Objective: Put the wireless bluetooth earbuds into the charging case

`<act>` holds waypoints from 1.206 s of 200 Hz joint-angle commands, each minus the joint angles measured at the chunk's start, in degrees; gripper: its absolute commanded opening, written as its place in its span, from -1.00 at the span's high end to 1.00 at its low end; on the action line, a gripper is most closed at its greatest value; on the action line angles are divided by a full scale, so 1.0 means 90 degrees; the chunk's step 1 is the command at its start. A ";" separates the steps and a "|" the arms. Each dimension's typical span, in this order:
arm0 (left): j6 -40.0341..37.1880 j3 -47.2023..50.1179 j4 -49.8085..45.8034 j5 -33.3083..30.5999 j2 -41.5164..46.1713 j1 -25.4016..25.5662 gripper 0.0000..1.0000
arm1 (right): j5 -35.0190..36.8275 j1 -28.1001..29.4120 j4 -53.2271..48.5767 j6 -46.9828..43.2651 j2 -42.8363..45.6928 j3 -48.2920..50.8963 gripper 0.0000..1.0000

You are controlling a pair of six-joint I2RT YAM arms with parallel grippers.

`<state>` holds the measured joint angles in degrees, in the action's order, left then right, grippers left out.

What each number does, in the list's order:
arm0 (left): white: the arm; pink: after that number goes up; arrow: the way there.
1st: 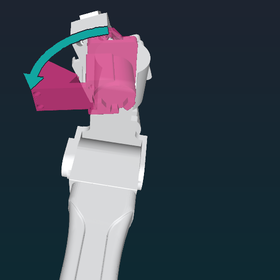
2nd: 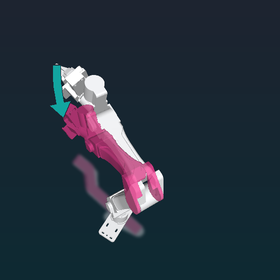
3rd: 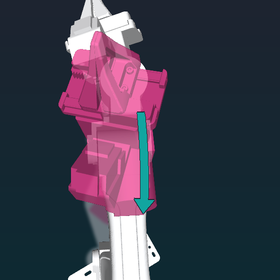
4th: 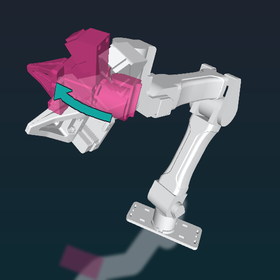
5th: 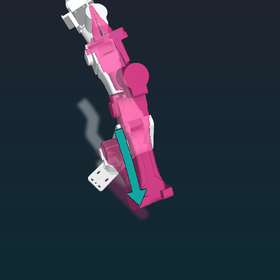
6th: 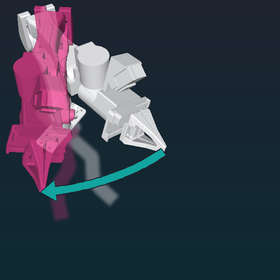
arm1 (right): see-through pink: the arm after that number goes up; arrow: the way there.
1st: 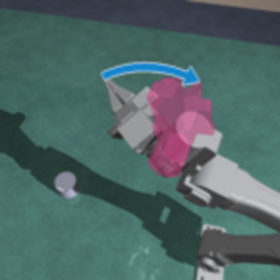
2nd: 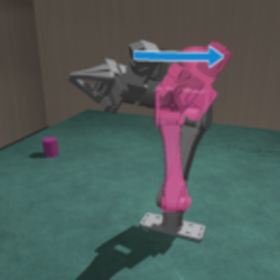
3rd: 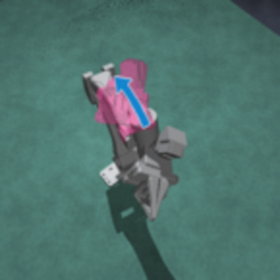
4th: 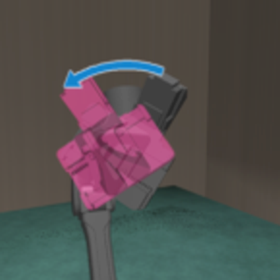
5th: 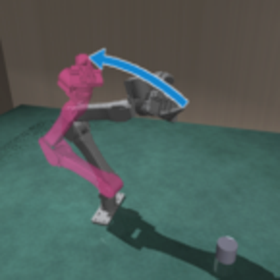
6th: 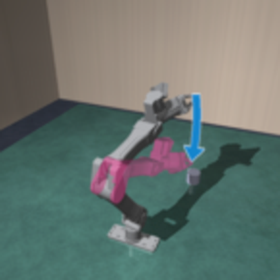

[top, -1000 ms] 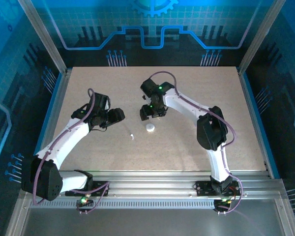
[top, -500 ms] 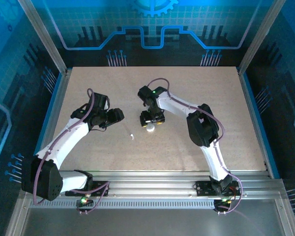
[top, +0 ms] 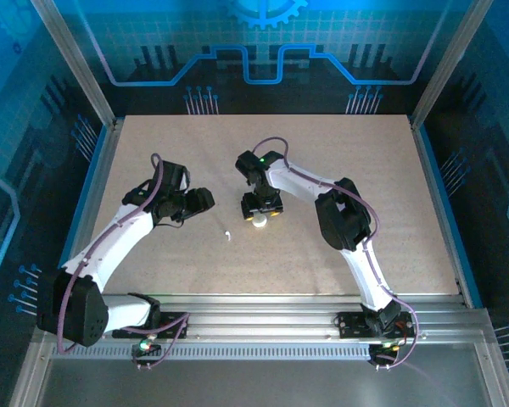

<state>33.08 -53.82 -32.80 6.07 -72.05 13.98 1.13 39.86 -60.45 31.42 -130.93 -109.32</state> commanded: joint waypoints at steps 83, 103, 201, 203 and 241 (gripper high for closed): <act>0.0018 0.0159 0.0264 0.0380 0.0008 -0.0059 -0.26 | 0.0021 0.0118 -0.0159 0.0093 -0.0554 -0.0376 -0.27; 0.0008 0.0158 0.0246 0.0395 0.0008 -0.0059 -0.25 | -0.0003 0.0122 -0.0132 0.0103 -0.0569 -0.0283 -0.25; 0.0016 0.0283 0.0294 0.0381 0.0076 -0.0062 -0.25 | 0.0111 0.0211 -0.0432 0.0073 -0.0443 -0.0256 -0.22; 0.0016 0.0286 0.0294 0.0381 0.0078 -0.0060 -0.25 | 0.0117 0.0205 -0.0432 0.0073 -0.0437 -0.0256 -0.22; 0.0021 0.0268 0.0286 0.0407 0.0066 -0.0059 -0.25 | 0.0120 0.0217 -0.0416 0.0036 -0.0387 -0.0213 0.00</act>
<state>33.10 -52.23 -30.57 8.03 -71.94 13.98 2.98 40.51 -61.34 31.44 -134.43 -112.03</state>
